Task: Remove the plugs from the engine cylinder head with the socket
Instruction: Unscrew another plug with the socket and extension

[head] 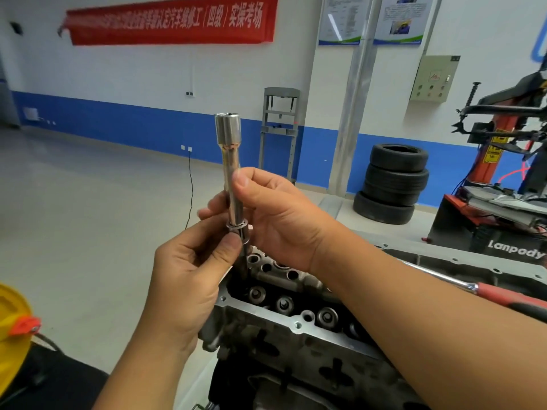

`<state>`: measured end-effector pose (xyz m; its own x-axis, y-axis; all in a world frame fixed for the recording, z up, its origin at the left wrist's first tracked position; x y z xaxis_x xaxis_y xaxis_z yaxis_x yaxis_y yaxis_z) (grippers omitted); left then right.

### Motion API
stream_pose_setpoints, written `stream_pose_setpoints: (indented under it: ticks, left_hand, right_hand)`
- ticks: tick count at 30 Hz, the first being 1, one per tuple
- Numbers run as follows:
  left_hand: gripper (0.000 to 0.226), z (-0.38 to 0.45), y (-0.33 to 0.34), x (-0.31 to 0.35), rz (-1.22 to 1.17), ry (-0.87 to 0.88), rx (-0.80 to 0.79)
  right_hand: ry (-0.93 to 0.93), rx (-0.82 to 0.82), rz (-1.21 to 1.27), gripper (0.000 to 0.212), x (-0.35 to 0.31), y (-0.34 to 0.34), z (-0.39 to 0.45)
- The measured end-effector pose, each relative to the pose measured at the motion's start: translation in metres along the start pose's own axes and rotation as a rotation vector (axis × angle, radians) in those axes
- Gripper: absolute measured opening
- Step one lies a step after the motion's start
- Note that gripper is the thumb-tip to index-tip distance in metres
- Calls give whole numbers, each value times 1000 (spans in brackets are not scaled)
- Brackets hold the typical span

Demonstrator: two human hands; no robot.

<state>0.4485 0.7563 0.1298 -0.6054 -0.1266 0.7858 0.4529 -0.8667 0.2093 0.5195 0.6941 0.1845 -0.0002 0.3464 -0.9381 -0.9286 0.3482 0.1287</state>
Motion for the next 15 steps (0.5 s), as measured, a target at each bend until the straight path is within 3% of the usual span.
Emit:
stream_pose_setpoints:
  ticks: [4,11,15]
  left_hand:
    - [31,2,8,-7,-42,-70,-78]
    - [22,2,-2,-6,62,-35,28]
    - [22,1,-3,-3,81,-32,41]
  right_hand:
    - [33,23,28,24,-1,0,0]
    - [91,69,0,36,7,-10,1]
    - [36,35,-10,17,1,-8,1]
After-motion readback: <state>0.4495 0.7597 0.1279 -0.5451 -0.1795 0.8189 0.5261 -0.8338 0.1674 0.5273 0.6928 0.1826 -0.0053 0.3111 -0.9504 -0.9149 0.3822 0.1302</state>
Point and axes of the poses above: each hand's wrist, its own z-axis towards the middle knuckle, its own y-axis out of the palm, x = y × z, the point moved 10 cm from there along z, towards the middle knuckle, and after that the axes turned 5 degrees about z, right-handed, at the moved point
